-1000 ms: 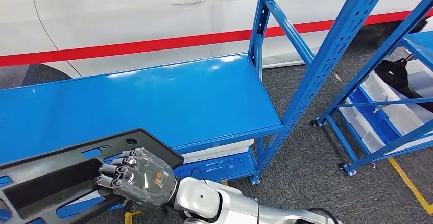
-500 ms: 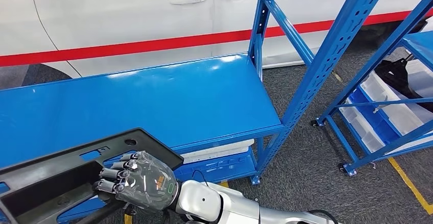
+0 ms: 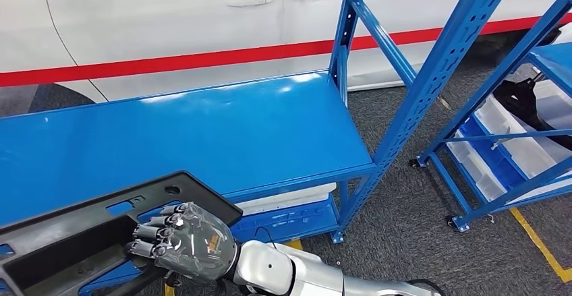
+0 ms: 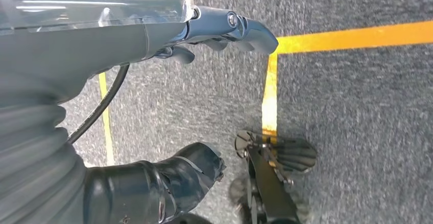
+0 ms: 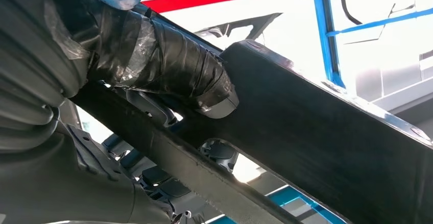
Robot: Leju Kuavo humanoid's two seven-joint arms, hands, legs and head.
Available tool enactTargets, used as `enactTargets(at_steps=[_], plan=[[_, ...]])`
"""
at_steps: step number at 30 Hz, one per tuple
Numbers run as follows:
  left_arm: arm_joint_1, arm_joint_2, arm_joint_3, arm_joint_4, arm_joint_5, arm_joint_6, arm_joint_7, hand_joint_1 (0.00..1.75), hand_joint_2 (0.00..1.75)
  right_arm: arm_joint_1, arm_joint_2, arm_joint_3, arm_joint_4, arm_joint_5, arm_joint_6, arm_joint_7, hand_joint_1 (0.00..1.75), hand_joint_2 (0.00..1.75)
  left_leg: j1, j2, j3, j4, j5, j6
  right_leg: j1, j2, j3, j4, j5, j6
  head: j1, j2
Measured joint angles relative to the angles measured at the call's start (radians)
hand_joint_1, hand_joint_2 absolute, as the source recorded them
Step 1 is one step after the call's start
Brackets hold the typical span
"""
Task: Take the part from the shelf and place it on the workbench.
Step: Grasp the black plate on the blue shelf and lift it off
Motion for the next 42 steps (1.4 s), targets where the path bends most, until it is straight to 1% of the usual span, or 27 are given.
enactTargets(at_steps=[1,2,4,6,8,10,11,13,15,16,17,18,21,22,25,26,27,30,31,32,33,35,37,38,40,41,42], plan=[[0.000,0.000,0.000,0.000,0.000,0.001,0.001,0.00,1.75,0.001,-0.002,0.000,0.000,0.000,0.000,0.000,1.75,1.75,0.000,0.000,-0.004,0.004,0.000,-0.001,-0.003,0.000,-0.006,0.021,0.002,0.002,0.000,0.000],[0.000,0.000,0.000,0.000,0.000,0.001,0.002,0.00,1.75,0.002,-0.003,0.000,0.000,0.000,0.000,0.000,1.75,1.75,0.000,0.000,-0.008,0.009,0.000,-0.002,-0.005,-0.001,0.007,0.003,0.021,0.003,0.000,0.000],[0.000,0.000,0.000,0.000,-0.001,0.001,0.003,0.00,1.75,0.002,-0.004,0.000,0.000,0.000,0.000,0.000,1.75,1.75,0.001,-0.002,-0.014,0.019,-0.002,-0.006,-0.010,-0.002,0.077,-0.120,0.077,0.001,0.000,0.000],[0.000,0.000,0.000,0.000,-0.001,0.001,0.004,0.00,1.75,0.001,-0.004,0.000,0.000,-0.001,0.000,0.000,1.75,1.75,0.001,-0.004,-0.019,0.027,-0.002,-0.018,-0.006,-0.001,0.129,-0.217,0.108,-0.006,0.000,0.000],[-0.001,0.000,0.001,0.000,-0.004,0.001,0.006,0.00,1.75,0.001,-0.004,0.000,-0.001,-0.002,0.001,0.000,1.75,1.75,0.000,-0.005,-0.023,0.028,0.005,-0.033,0.000,0.001,0.132,-0.233,0.114,-0.016,0.000,0.000],[0.000,0.000,0.002,0.000,-0.006,0.001,0.008,0.00,1.75,0.000,-0.003,0.000,-0.001,-0.006,0.002,0.000,1.75,1.75,0.002,-0.006,-0.029,0.031,0.004,-0.047,-0.004,-0.001,0.127,-0.246,0.124,-0.032,0.000,0.000],[0.000,0.000,0.002,0.000,-0.007,0.001,0.009,0.00,1.75,0.000,-0.003,0.001,-0.002,-0.008,0.003,0.000,1.75,1.75,0.003,-0.006,-0.034,0.039,-0.008,-0.053,-0.006,-0.003,0.124,-0.252,0.132,-0.039,-0.001,0.000],[-0.001,0.001,0.002,0.000,-0.009,0.001,0.010,0.00,1.75,-0.001,-0.003,0.001,-0.003,-0.011,0.003,0.000,1.75,1.75,0.007,-0.005,-0.061,0.118,-0.082,-0.063,-0.008,-0.007,0.111,-0.258,0.148,-0.051,-0.001,0.000],[-0.001,0.003,0.003,0.000,-0.013,0.001,0.012,0.00,1.75,-0.001,-0.003,0.001,-0.004,-0.012,0.004,0.000,1.75,1.75,0.009,-0.004,-0.090,0.234,-0.159,-0.072,-0.007,-0.010,0.090,-0.256,0.162,-0.056,-0.001,0.000],[-0.002,0.004,0.003,0.000,-0.014,0.001,0.012,0.00,1.75,0.000,-0.004,0.001,-0.003,-0.012,0.004,0.000,1.75,1.75,0.010,-0.004,-0.091,0.264,-0.170,-0.075,-0.007,-0.011,0.079,-0.254,0.169,-0.055,0.000,0.000],[-0.001,0.004,0.004,0.000,-0.016,0.000,0.012,0.00,1.75,0.000,-0.004,0.001,-0.003,-0.012,0.004,0.000,1.75,1.75,0.012,-0.004,-0.076,0.261,-0.160,-0.078,-0.008,-0.012,0.067,-0.250,0.175,-0.053,-0.001,0.000],[-0.002,0.004,0.004,0.000,-0.016,0.000,0.012,0.00,1.75,0.001,-0.004,0.002,-0.003,-0.013,0.004,0.000,1.75,1.75,0.015,-0.003,-0.043,0.221,-0.134,-0.080,-0.009,-0.012,0.056,-0.246,0.181,-0.050,-0.001,0.000],[-0.005,0.006,0.004,0.000,-0.017,-0.002,0.012,0.00,1.75,0.001,-0.003,0.002,-0.004,-0.014,0.004,0.001,1.75,1.75,0.017,-0.006,0.067,0.047,-0.087,-0.077,-0.009,-0.012,0.032,-0.233,0.197,-0.033,0.000,0.000],[-0.006,0.006,0.004,0.000,-0.018,-0.002,0.012,0.00,1.75,0.000,-0.003,0.002,-0.004,-0.014,0.004,0.002,1.75,1.75,0.014,-0.008,0.077,0.022,-0.087,-0.072,-0.008,-0.012,0.030,-0.232,0.203,-0.027,0.000,0.000],[-0.007,0.007,0.005,0.000,-0.018,-0.002,0.012,0.00,1.75,0.000,-0.003,0.003,-0.004,-0.014,0.004,0.002,1.75,1.75,0.011,-0.008,0.063,0.015,-0.070,-0.047,-0.008,-0.009,0.027,-0.236,0.220,-0.007,0.000,0.000],[-0.008,0.007,0.006,0.000,-0.018,-0.002,0.012,0.00,1.75,0.000,-0.003,0.003,-0.004,-0.014,0.004,0.002,1.75,1.75,0.012,-0.005,0.057,0.013,-0.060,-0.037,-0.009,-0.008,0.021,-0.226,0.205,-0.001,0.000,0.000],[-0.008,0.007,0.006,0.000,-0.018,-0.002,0.012,0.00,1.75,0.000,-0.003,0.004,-0.004,-0.014,0.004,0.002,1.75,1.75,0.014,-0.002,0.048,0.010,-0.048,-0.027,-0.010,-0.006,0.009,-0.197,0.170,0.003,0.000,0.000],[-0.010,0.007,0.008,0.000,-0.018,-0.002,0.012,0.00,1.75,0.001,-0.004,0.005,-0.004,-0.014,0.004,0.002,1.75,1.75,0.010,0.002,0.007,0.013,-0.016,-0.013,-0.010,-0.005,-0.042,-0.015,0.029,0.010,0.000,0.000],[-0.009,0.007,0.009,0.000,-0.018,-0.002,0.012,0.00,1.75,0.001,-0.005,0.006,-0.004,-0.014,0.004,0.002,1.75,1.75,0.007,0.003,-0.008,0.014,-0.005,-0.012,-0.009,-0.005,-0.047,0.035,0.012,0.011,0.000,0.000],[-0.009,0.007,0.009,0.000,-0.018,-0.002,0.012,0.00,1.75,0.001,-0.006,0.007,-0.004,-0.014,0.004,0.002,1.75,1.75,0.004,0.003,-0.024,0.016,0.005,-0.012,-0.008,-0.005,-0.037,0.054,0.019,0.008,0.000,0.000],[-0.009,0.008,0.009,0.000,-0.018,-0.002,0.012,0.00,1.75,0.002,-0.006,0.008,-0.004,-0.014,0.004,0.002,1.75,1.75,0.000,0.003,-0.038,0.018,0.015,-0.012,-0.006,-0.005,-0.006,0.034,0.041,0.002,0.000,0.000],[-0.010,0.006,0.010,0.000,-0.018,-0.002,0.012,0.00,1.75,0.000,-0.005,0.008,-0.004,-0.015,0.004,0.002,1.75,1.75,-0.006,0.002,-0.060,0.019,0.033,-0.013,0.005,-0.004,0.102,-0.096,0.077,-0.022,0.000,0.000],[-0.009,0.003,0.012,0.000,-0.018,-0.004,0.012,0.00,1.75,-0.001,-0.004,0.009,-0.006,-0.017,0.004,0.002,1.75,1.75,-0.008,0.002,-0.069,0.019,0.050,-0.020,0.017,-0.007,0.194,-0.230,0.073,-0.042,0.000,0.000],[-0.009,0.002,0.013,0.000,-0.019,-0.004,0.012,0.00,1.75,-0.001,-0.003,0.009,-0.006,-0.018,0.004,0.002,1.75,1.75,-0.006,0.002,-0.071,0.018,0.058,-0.026,0.022,-0.008,0.213,-0.264,0.067,-0.046,0.000,0.000],[-0.008,0.003,0.017,0.000,-0.021,-0.004,0.012,0.00,1.75,-0.001,-0.002,0.010,-0.006,-0.021,0.005,0.002,1.75,1.75,-0.003,0.003,-0.074,0.011,0.075,-0.038,0.023,-0.010,0.209,-0.282,0.083,-0.049,0.000,0.000],[-0.008,0.004,0.019,0.000,-0.023,-0.003,0.012,0.00,1.75,-0.001,-0.001,0.010,-0.006,-0.024,0.005,0.002,1.75,1.75,-0.003,0.002,-0.080,0.014,0.067,-0.044,0.020,-0.011,0.202,-0.289,0.095,-0.054,0.000,0.000],[-0.007,0.005,0.020,0.000,-0.025,-0.003,0.013,0.00,1.75,0.000,0.000,0.011,-0.006,-0.026,0.005,0.002,1.75,1.75,-0.003,0.001,-0.091,0.033,0.040,-0.049,0.014,-0.014,0.192,-0.296,0.110,-0.059,0.000,0.000]])
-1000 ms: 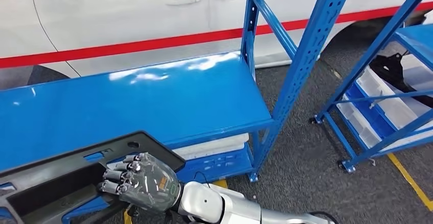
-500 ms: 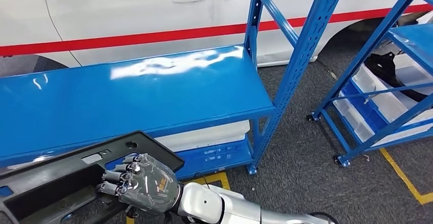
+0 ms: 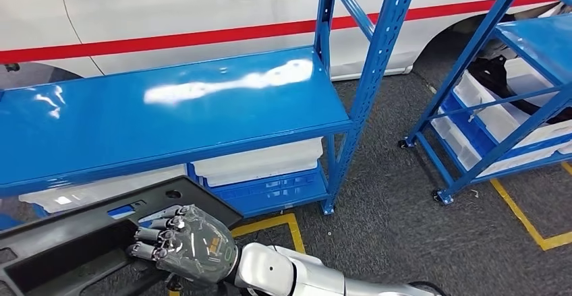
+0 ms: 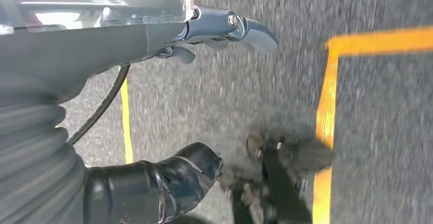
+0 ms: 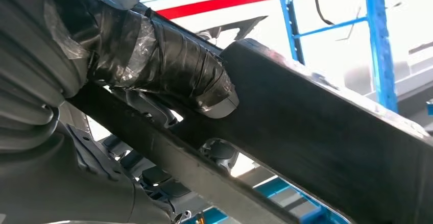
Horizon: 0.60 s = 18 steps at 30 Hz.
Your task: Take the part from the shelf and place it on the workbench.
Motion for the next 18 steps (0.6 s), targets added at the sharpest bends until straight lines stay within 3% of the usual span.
enactTargets(at_steps=[3,4,5,6,8,10,11,13,14,15,18], plan=[[-0.001,0.002,0.002,0.000,-0.004,0.001,0.004,0.00,1.75,0.001,0.005,0.001,0.000,-0.007,0.000,0.000,1.75,1.75,0.008,-0.001,-0.047,0.158,-0.143,-0.017,-0.007,-0.004,-0.043,-0.006,0.040,-0.007,0.000,0.000],[-0.001,0.003,0.002,0.000,-0.006,0.001,0.004,0.00,1.75,0.002,0.006,0.001,0.000,-0.008,0.000,0.000,1.75,1.75,0.012,-0.001,-0.054,0.214,-0.163,-0.023,-0.008,-0.005,-0.060,-0.003,0.052,-0.005,0.000,0.000],[-0.001,0.004,0.003,0.000,-0.008,0.002,0.006,0.00,1.75,0.003,0.006,0.001,0.000,-0.008,0.000,0.000,1.75,1.75,0.016,-0.001,-0.050,0.248,-0.158,-0.029,-0.010,-0.006,-0.078,0.001,0.063,-0.002,0.000,0.000],[-0.001,0.005,0.004,0.000,-0.009,0.002,0.006,0.00,1.75,0.004,0.006,0.002,0.000,-0.008,0.000,0.000,1.75,1.75,0.019,-0.001,-0.031,0.252,-0.134,-0.035,-0.013,-0.007,-0.097,0.007,0.073,0.003,0.000,0.000],[-0.002,0.007,0.005,0.000,-0.011,0.002,0.008,0.00,1.75,0.004,0.006,0.002,0.000,-0.008,-0.001,0.000,1.75,1.75,0.029,-0.001,0.057,0.161,-0.091,-0.047,-0.020,-0.007,-0.134,0.027,0.089,0.015,-0.001,0.000],[-0.005,0.008,0.006,0.000,-0.011,0.001,0.008,0.00,1.75,0.004,0.008,0.002,0.000,-0.009,-0.002,0.000,1.75,1.75,0.031,-0.004,0.152,0.032,-0.110,-0.046,-0.020,-0.008,-0.160,0.050,0.099,0.028,0.000,0.000],[-0.007,0.009,0.007,0.000,-0.011,0.001,0.008,0.00,1.75,0.004,0.009,0.002,0.000,-0.009,-0.002,0.000,1.75,1.75,0.029,-0.005,0.174,-0.004,-0.127,-0.040,-0.018,-0.009,-0.165,0.057,0.105,0.035,0.000,0.000],[-0.007,0.010,0.008,0.000,-0.012,0.001,0.009,0.00,1.75,0.004,0.012,0.002,0.001,-0.009,-0.002,0.000,1.75,1.75,0.025,-0.004,0.171,-0.017,-0.127,-0.019,-0.018,-0.009,-0.169,0.058,0.118,0.048,0.000,0.000],[-0.007,0.010,0.008,0.000,-0.012,0.001,0.010,0.00,1.75,0.004,0.013,0.003,0.001,-0.009,-0.001,0.000,1.75,1.75,0.025,-0.002,0.164,-0.018,-0.119,-0.008,-0.020,-0.007,-0.173,0.063,0.111,0.054,0.000,0.000],[-0.007,0.010,0.009,0.000,-0.012,0.000,0.010,0.00,1.75,0.003,0.014,0.003,0.002,-0.010,-0.001,0.000,1.75,1.75,0.025,0.002,0.154,-0.019,-0.108,0.002,-0.022,-0.005,-0.181,0.081,0.085,0.059,0.000,0.000],[-0.007,0.012,0.012,0.000,-0.013,-0.001,0.012,0.00,1.75,0.003,0.016,0.005,0.003,-0.014,-0.001,0.000,1.75,1.75,0.021,0.007,0.115,-0.019,-0.072,0.022,-0.025,-0.001,-0.221,0.233,-0.062,0.066,0.000,0.000]])
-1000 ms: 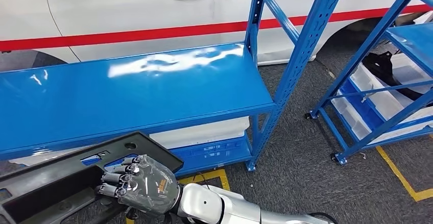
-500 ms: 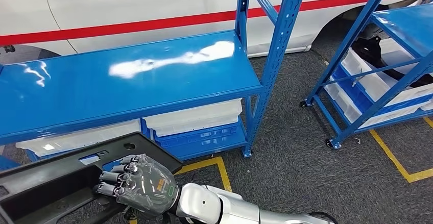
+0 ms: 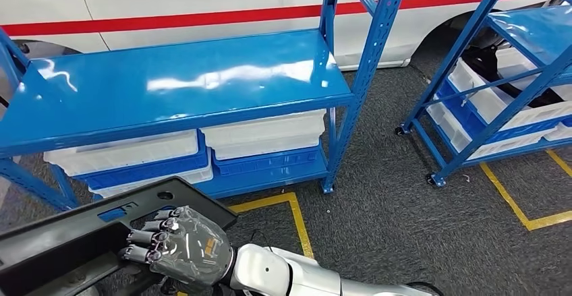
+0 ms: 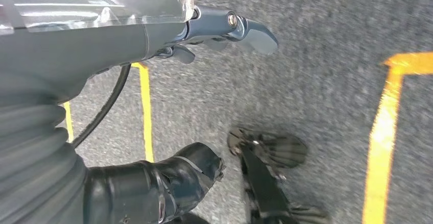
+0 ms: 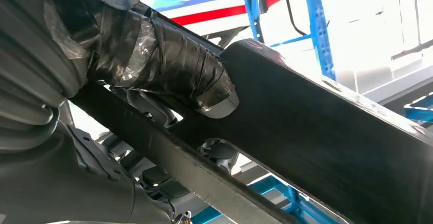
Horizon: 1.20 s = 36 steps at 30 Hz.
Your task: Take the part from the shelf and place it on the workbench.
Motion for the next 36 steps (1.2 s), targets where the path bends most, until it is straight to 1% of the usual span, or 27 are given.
enactTargets(at_steps=[1,2,3,5,7,8,9,11,12,14,15,16,17,18,19,20,21,23,24,26,27,28,29,31,32,34,36], plan=[[0.000,0.001,0.001,0.000,-0.001,0.000,0.000,0.00,1.75,0.000,0.000,0.000,0.000,-0.002,0.000,0.000,1.75,1.75,-0.003,0.000,-0.016,0.001,0.012,0.002,0.000,0.000,-0.008,0.057,-0.027,0.001,0.000,0.000],[0.000,0.001,0.003,0.000,-0.002,0.000,0.001,0.00,1.75,0.000,0.000,0.001,0.001,-0.005,0.000,0.000,1.75,1.75,-0.005,0.000,-0.033,0.003,0.024,0.003,0.001,0.001,-0.004,0.094,-0.030,0.000,0.000,0.000],[0.000,0.002,0.004,0.000,-0.003,0.000,0.001,0.00,1.75,0.000,0.000,0.001,0.002,-0.007,0.000,0.000,1.75,1.75,-0.008,0.000,-0.049,0.004,0.036,0.003,0.001,0.002,0.014,0.101,-0.013,-0.003,0.000,0.000],[0.001,0.003,0.006,0.000,-0.007,0.002,0.001,0.00,1.75,0.000,0.000,0.001,0.003,-0.008,0.000,0.002,1.75,1.75,-0.014,-0.001,-0.075,0.006,0.056,0.001,0.007,0.004,0.100,0.011,0.034,-0.020,0.000,0.000],[0.002,0.001,0.007,0.000,-0.010,0.002,0.001,0.00,1.75,-0.002,0.002,0.001,0.003,-0.009,0.000,0.002,1.75,1.75,-0.018,-0.002,-0.090,0.006,0.075,-0.006,0.017,0.005,0.204,-0.134,0.032,-0.040,0.000,0.000],[0.002,0.001,0.007,0.000,-0.012,0.002,0.001,0.00,1.75,-0.004,0.003,0.001,0.003,-0.009,0.000,0.003,1.75,1.75,-0.017,-0.001,-0.092,0.003,0.085,-0.012,0.022,0.006,0.233,-0.183,0.024,-0.046,0.000,0.000],[0.002,0.000,0.008,0.000,-0.014,0.002,0.001,0.00,1.75,-0.005,0.004,0.001,0.003,-0.009,0.000,0.003,1.75,1.75,-0.015,0.000,-0.093,-0.001,0.094,-0.018,0.025,0.005,0.244,-0.208,0.020,-0.049,0.000,0.000],[0.003,0.002,0.010,0.000,-0.016,0.002,0.001,0.00,1.75,-0.007,0.006,0.001,0.003,-0.010,0.001,0.004,1.75,1.75,-0.012,-0.001,-0.095,-0.007,0.105,-0.030,0.026,0.003,0.234,-0.225,0.044,-0.054,0.000,0.000],[0.004,0.002,0.011,0.000,-0.017,0.002,0.002,0.00,1.75,-0.008,0.008,0.001,0.004,-0.010,0.002,0.004,1.75,1.75,-0.011,-0.003,-0.102,0.002,0.088,-0.036,0.022,0.001,0.226,-0.234,0.059,-0.061,-0.001,0.000],[0.004,0.003,0.012,0.000,-0.018,0.002,0.002,0.00,1.75,-0.008,0.011,0.001,0.005,-0.010,0.004,0.004,1.75,1.75,-0.008,-0.006,-0.125,0.074,-0.001,-0.045,0.016,-0.003,0.202,-0.246,0.090,-0.070,-0.001,0.000],[0.004,0.004,0.012,0.000,-0.018,0.002,0.002,0.00,1.75,-0.008,0.013,0.001,0.006,-0.010,0.005,0.004,1.75,1.75,-0.006,-0.006,-0.139,0.134,-0.053,-0.051,0.015,-0.003,0.186,-0.246,0.103,-0.073,-0.001,0.000],[0.004,0.006,0.012,0.000,-0.019,0.002,0.002,0.00,1.75,-0.008,0.014,0.001,0.007,-0.010,0.005,0.004,1.75,1.75,-0.004,-0.006,-0.149,0.196,-0.087,-0.056,0.015,-0.004,0.170,-0.244,0.115,-0.071,-0.001,0.000],[0.004,0.008,0.012,0.000,-0.019,0.002,0.002,0.00,1.75,-0.008,0.014,0.001,0.008,-0.010,0.005,0.004,1.75,1.75,-0.003,-0.006,-0.152,0.244,-0.095,-0.062,0.014,-0.005,0.152,-0.241,0.127,-0.069,-0.001,0.000],[0.004,0.010,0.012,0.000,-0.019,0.002,0.002,0.00,1.75,-0.007,0.014,0.001,0.010,-0.010,0.005,0.004,1.75,1.75,-0.001,-0.006,-0.142,0.267,-0.080,-0.067,0.012,-0.006,0.133,-0.235,0.138,-0.066,-0.001,0.000],[0.004,0.011,0.012,0.000,-0.019,0.002,0.002,0.00,1.75,-0.007,0.014,0.001,0.011,-0.010,0.005,0.004,1.75,1.75,0.002,-0.005,-0.117,0.255,-0.049,-0.072,0.010,-0.007,0.114,-0.227,0.148,-0.061,-0.001,0.000],[0.004,0.012,0.012,0.000,-0.019,0.002,0.002,0.00,1.75,-0.007,0.014,0.001,0.011,-0.010,0.005,0.004,1.75,1.75,0.006,-0.005,-0.077,0.213,-0.021,-0.077,0.007,-0.007,0.093,-0.216,0.156,-0.055,-0.001,0.000],[0.003,0.012,0.012,0.000,-0.019,0.002,0.002,0.00,1.75,-0.008,0.015,0.001,0.011,-0.010,0.005,0.004,1.75,1.75,0.008,-0.006,-0.027,0.148,-0.015,-0.082,0.006,-0.007,0.074,-0.203,0.162,-0.049,-0.001,0.000],[0.002,0.013,0.013,0.000,-0.019,0.002,0.002,0.00,1.75,-0.009,0.017,0.001,0.011,-0.011,0.005,0.004,1.75,1.75,0.008,-0.009,0.048,0.032,-0.042,-0.075,0.007,-0.008,0.047,-0.180,0.173,-0.037,-0.001,0.000],[0.001,0.013,0.013,0.000,-0.019,0.001,0.002,0.00,1.75,-0.009,0.018,0.002,0.012,-0.011,0.005,0.005,1.75,1.75,0.004,-0.011,0.061,0.005,-0.057,-0.067,0.010,-0.008,0.041,-0.175,0.180,-0.031,0.000,0.000],[0.002,0.013,0.013,0.000,-0.019,0.000,0.002,0.00,1.75,-0.009,0.017,0.002,0.013,-0.012,0.005,0.005,1.75,1.75,0.003,-0.008,0.048,0.002,-0.052,-0.043,0.009,-0.007,0.036,-0.173,0.192,-0.020,0.000,0.000],[0.002,0.013,0.013,0.000,-0.019,-0.001,0.002,0.00,1.75,-0.008,0.017,0.002,0.014,-0.012,0.005,0.005,1.75,1.75,0.003,-0.006,0.042,0.003,-0.043,-0.032,0.007,-0.005,0.030,-0.167,0.182,-0.015,0.000,0.000],[0.002,0.013,0.013,0.000,-0.019,-0.002,0.002,0.00,1.75,-0.008,0.017,0.002,0.014,-0.013,0.005,0.005,1.75,1.75,0.004,-0.003,0.032,0.002,-0.032,-0.020,0.005,-0.002,0.020,-0.145,0.153,-0.010,0.000,0.000],[0.001,0.013,0.013,0.000,-0.019,-0.002,0.002,0.00,1.75,-0.008,0.016,0.002,0.015,-0.013,0.006,0.005,1.75,1.75,0.003,0.000,0.020,0.002,-0.020,-0.011,0.003,0.000,0.006,-0.101,0.102,-0.007,0.000,0.000],[0.001,0.013,0.013,0.000,-0.019,-0.002,0.002,0.00,1.75,-0.008,0.015,0.003,0.016,-0.013,0.006,0.006,1.75,1.75,-0.002,0.002,-0.008,0.003,0.004,-0.001,0.002,0.002,-0.020,0.024,0.003,-0.003,0.000,0.000],[0.001,0.013,0.014,0.000,-0.019,-0.002,0.002,0.00,1.75,-0.007,0.015,0.003,0.017,-0.013,0.006,0.006,1.75,1.75,-0.004,0.002,-0.023,0.004,0.015,0.001,0.002,0.002,-0.025,0.078,-0.019,-0.003,0.000,0.000],[0.002,0.013,0.014,0.000,-0.019,-0.002,0.002,0.00,1.75,-0.006,0.014,0.003,0.017,-0.013,0.006,0.007,1.75,1.75,-0.011,0.002,-0.051,0.005,0.035,0.001,0.004,0.004,0.009,0.094,0.010,-0.010,0.000,0.000],[0.002,0.012,0.014,0.000,-0.019,-0.001,0.002,0.00,1.75,-0.007,0.015,0.003,0.017,-0.014,0.006,0.007,1.75,1.75,-0.017,0.001,-0.075,0.006,0.055,-0.002,0.013,0.006,0.106,-0.018,0.048,-0.034,0.000,0.000]])
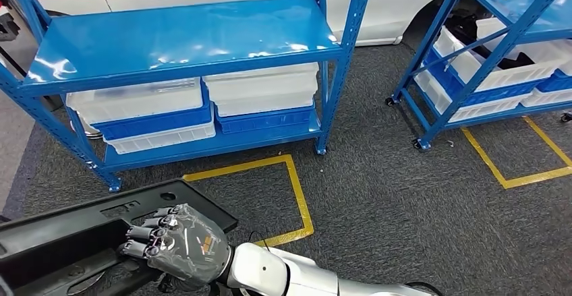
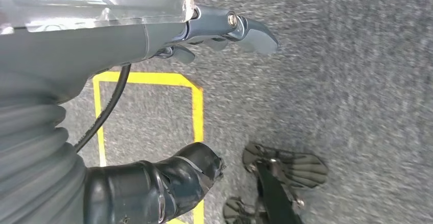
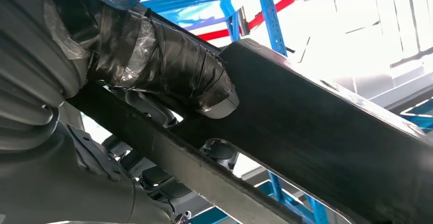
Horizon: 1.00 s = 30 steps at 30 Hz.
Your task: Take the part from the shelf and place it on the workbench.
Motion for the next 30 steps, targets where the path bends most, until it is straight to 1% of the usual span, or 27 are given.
enactTargets(at_steps=[1,2,3,4,5,6,7,8,10,11,12,13,14,15,16,17,18,20,21,22,23,25,26,27,28,29,30], plan=[[0.000,-0.002,0.000,0.000,0.000,0.000,0.000,0.00,1.75,-0.001,0.001,0.000,0.000,-0.001,0.000,0.000,1.75,1.75,-0.001,0.000,-0.008,0.000,0.009,-0.003,0.005,0.000,0.053,-0.078,-0.003,-0.013,0.000,0.000],[0.000,-0.004,0.000,0.000,0.000,0.000,0.000,0.00,1.75,-0.001,0.002,0.000,0.000,-0.001,0.000,0.000,1.75,1.75,0.000,0.000,-0.012,-0.003,0.019,-0.008,0.011,0.001,0.092,-0.139,-0.009,-0.022,0.000,0.000],[0.000,-0.005,0.000,0.000,0.000,0.000,0.000,0.00,1.75,-0.002,0.002,0.000,-0.001,-0.002,0.001,0.000,1.75,1.75,0.004,0.001,-0.014,-0.007,0.028,-0.015,0.018,0.002,0.113,-0.178,-0.016,-0.028,0.000,0.000],[0.001,-0.006,0.001,0.000,0.000,0.001,0.000,0.00,1.75,-0.002,0.003,0.000,0.000,-0.003,0.001,0.000,1.75,1.75,0.006,0.001,-0.015,-0.014,0.039,-0.021,0.021,0.002,0.117,-0.196,-0.011,-0.029,0.000,0.000],[0.001,-0.005,0.001,0.000,0.000,0.001,0.000,0.00,1.75,-0.002,0.003,0.000,0.000,-0.003,0.002,0.000,1.75,1.75,0.008,0.000,-0.018,-0.019,0.046,-0.026,0.019,0.001,0.116,-0.207,0.004,-0.032,0.001,0.000],[0.001,-0.004,0.002,0.000,0.000,0.001,0.000,0.00,1.75,-0.002,0.003,0.000,0.000,-0.004,0.003,0.000,1.75,1.75,0.008,-0.001,-0.023,-0.019,0.042,-0.031,0.016,-0.001,0.114,-0.223,0.020,-0.036,0.001,0.000],[0.002,-0.003,0.002,0.000,-0.001,0.001,0.000,0.00,1.75,-0.002,0.005,0.001,0.000,-0.005,0.004,0.000,1.75,1.75,0.007,-0.003,-0.032,-0.005,0.019,-0.036,0.011,-0.004,0.111,-0.238,0.036,-0.042,0.001,0.000],[0.002,-0.003,0.002,0.000,-0.001,0.000,0.000,0.00,1.75,-0.002,0.006,0.001,0.000,-0.005,0.005,0.000,1.75,1.75,0.007,-0.004,-0.044,0.030,-0.021,-0.040,0.006,-0.007,0.106,-0.249,0.050,-0.045,0.000,0.000],[0.003,-0.002,0.002,0.000,-0.001,0.001,0.000,0.00,1.75,-0.002,0.008,0.001,0.001,-0.007,0.006,0.000,1.75,1.75,0.012,-0.006,-0.070,0.140,-0.111,-0.052,0.006,-0.010,0.082,-0.248,0.070,-0.046,0.000,0.000],[0.002,-0.001,0.002,0.000,-0.001,0.001,0.000,0.00,1.75,-0.001,0.008,0.001,0.003,-0.008,0.006,0.000,1.75,1.75,0.015,-0.006,-0.076,0.192,-0.131,-0.059,0.005,-0.010,0.067,-0.243,0.077,-0.042,0.000,0.000],[0.002,0.001,0.002,0.000,-0.001,0.002,-0.001,0.00,1.75,0.000,0.008,0.001,0.004,-0.008,0.006,0.000,1.75,1.75,0.019,-0.006,-0.074,0.222,-0.126,-0.067,0.002,-0.011,0.050,-0.235,0.083,-0.038,0.000,0.000],[0.002,0.002,0.002,0.000,-0.001,0.002,-0.002,0.00,1.75,0.000,0.008,0.001,0.005,-0.009,0.006,0.000,1.75,1.75,0.024,-0.005,-0.059,0.225,-0.101,-0.075,-0.002,-0.011,0.032,-0.225,0.087,-0.034,0.000,0.000],[0.002,0.003,0.003,0.000,-0.001,0.003,-0.004,0.00,1.75,0.000,0.008,0.001,0.006,-0.009,0.006,0.000,1.75,1.75,0.030,-0.005,-0.031,0.199,-0.068,-0.084,-0.006,-0.012,0.014,-0.212,0.090,-0.028,0.000,0.000],[0.002,0.002,0.004,0.000,-0.001,0.003,-0.007,0.00,1.75,0.000,0.008,0.001,0.006,-0.010,0.006,0.000,1.75,1.75,0.036,-0.005,0.004,0.151,-0.052,-0.095,-0.009,-0.011,-0.005,-0.197,0.091,-0.022,0.000,0.000],[0.001,0.002,0.004,0.000,-0.002,0.002,-0.010,0.00,1.75,-0.001,0.008,0.001,0.006,-0.010,0.006,0.000,1.75,1.75,0.038,-0.007,0.041,0.096,-0.052,-0.101,-0.010,-0.011,-0.022,-0.181,0.092,-0.016,0.000,0.000],[0.001,0.002,0.005,0.000,-0.002,0.001,-0.013,0.00,1.75,0.000,0.008,0.001,0.006,-0.011,0.006,0.000,1.75,1.75,0.040,-0.008,0.070,0.051,-0.067,-0.099,-0.008,-0.010,-0.036,-0.166,0.093,-0.008,0.001,0.000],[0.001,0.002,0.006,0.000,-0.003,0.000,-0.015,0.00,1.75,0.000,0.009,0.001,0.007,-0.011,0.006,0.000,1.75,1.75,0.038,-0.010,0.085,0.023,-0.086,-0.092,-0.004,-0.010,-0.045,-0.155,0.096,-0.002,0.001,0.000],[0.002,0.002,0.007,0.000,-0.004,0.001,-0.015,0.00,1.75,0.001,0.009,0.002,0.008,-0.011,0.006,0.000,1.75,1.75,0.035,-0.011,0.089,0.013,-0.096,-0.068,-0.002,-0.009,-0.052,-0.146,0.102,0.008,0.003,0.000],[0.002,0.002,0.007,0.000,-0.005,0.002,-0.015,0.00,1.75,0.001,0.009,0.002,0.008,-0.011,0.005,0.000,1.75,1.75,0.035,-0.010,0.087,0.014,-0.092,-0.059,-0.004,-0.008,-0.055,-0.140,0.098,0.012,0.003,0.000],[0.002,0.001,0.007,0.000,-0.005,0.003,-0.014,0.00,1.75,0.001,0.009,0.002,0.008,-0.011,0.005,0.000,1.75,1.75,0.035,-0.008,0.085,0.013,-0.088,-0.049,-0.007,-0.008,-0.061,-0.123,0.083,0.017,0.003,0.000],[0.002,0.001,0.007,0.000,-0.006,0.003,-0.014,0.00,1.75,0.001,0.009,0.002,0.008,-0.011,0.005,0.000,1.75,1.75,0.035,-0.006,0.082,0.012,-0.083,-0.039,-0.009,-0.007,-0.075,-0.086,0.055,0.020,0.003,0.000],[0.001,0.001,0.008,0.000,-0.009,0.003,-0.014,0.00,1.75,0.002,0.008,0.002,0.009,-0.011,0.004,0.000,1.75,1.75,0.031,-0.005,0.071,0.012,-0.075,-0.025,-0.011,-0.006,-0.121,0.036,-0.019,0.025,0.003,0.000],[0.001,0.001,0.008,0.000,-0.010,0.003,-0.014,0.00,1.75,0.003,0.008,0.002,0.010,-0.011,0.004,0.000,1.75,1.75,0.027,-0.004,0.065,0.012,-0.072,-0.020,-0.011,-0.005,-0.140,0.092,-0.044,0.025,0.003,0.000],[0.002,0.001,0.009,0.000,-0.011,0.003,-0.014,0.00,1.75,0.004,0.008,0.002,0.011,-0.011,0.004,0.000,1.75,1.75,0.024,-0.004,0.061,0.012,-0.068,-0.017,-0.010,-0.005,-0.147,0.122,-0.053,0.023,0.003,0.000],[0.002,0.002,0.010,0.000,-0.011,0.003,-0.014,0.00,1.75,0.005,0.007,0.002,0.012,-0.011,0.004,0.000,1.75,1.75,0.020,-0.005,0.057,0.012,-0.066,-0.015,-0.009,-0.004,-0.134,0.115,-0.044,0.019,0.003,0.000],[0.003,0.002,0.011,0.000,-0.012,0.003,-0.014,0.00,1.75,0.006,0.007,0.002,0.013,-0.011,0.003,0.000,1.75,1.75,0.017,-0.005,0.056,0.012,-0.064,-0.015,-0.007,-0.003,-0.103,0.071,-0.019,0.011,0.003,0.000],[0.003,0.001,0.012,0.000,-0.012,0.003,-0.014,0.00,1.75,0.005,0.007,0.002,0.014,-0.011,0.003,0.000,1.75,1.75,0.014,-0.006,0.057,0.012,-0.063,-0.015,-0.002,-0.001,-0.061,0.003,0.008,-0.002,0.003,0.000]])
